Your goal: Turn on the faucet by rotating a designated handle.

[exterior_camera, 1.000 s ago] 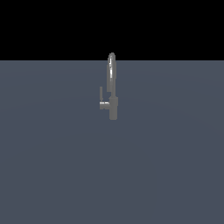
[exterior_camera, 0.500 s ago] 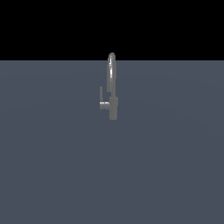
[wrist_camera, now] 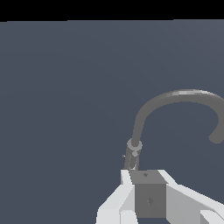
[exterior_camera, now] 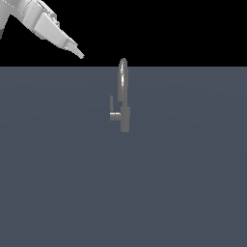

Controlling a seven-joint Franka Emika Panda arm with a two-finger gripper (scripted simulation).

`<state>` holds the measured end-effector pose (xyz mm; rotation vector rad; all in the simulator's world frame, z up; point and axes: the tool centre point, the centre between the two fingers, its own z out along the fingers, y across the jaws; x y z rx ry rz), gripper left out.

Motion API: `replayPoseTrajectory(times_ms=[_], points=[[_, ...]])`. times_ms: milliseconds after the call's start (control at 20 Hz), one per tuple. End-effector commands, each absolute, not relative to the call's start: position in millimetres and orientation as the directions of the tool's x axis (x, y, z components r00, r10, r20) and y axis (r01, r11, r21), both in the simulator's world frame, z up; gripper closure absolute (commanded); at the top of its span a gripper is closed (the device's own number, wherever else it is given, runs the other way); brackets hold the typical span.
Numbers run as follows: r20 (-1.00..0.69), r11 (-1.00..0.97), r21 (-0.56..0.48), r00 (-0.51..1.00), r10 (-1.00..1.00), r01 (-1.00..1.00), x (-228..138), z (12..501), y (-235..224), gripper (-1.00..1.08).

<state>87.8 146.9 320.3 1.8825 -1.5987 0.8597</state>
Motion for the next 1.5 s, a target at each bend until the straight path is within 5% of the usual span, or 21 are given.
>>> replayPoseTrajectory(times_ms=[0, 600, 1450], points=[[0.74, -0.118, 0.002, 0.08, -0.668, -0.993, 100.8, 281.6, 124.9, 1.08], [0.711, 0.041, 0.049, 0.006, -0.704, -0.998, 119.6, 169.5, 51.5, 1.08], [0.708, 0.057, 0.055, -0.002, -0.707, -0.997, 101.8, 162.9, 45.2, 1.08]])
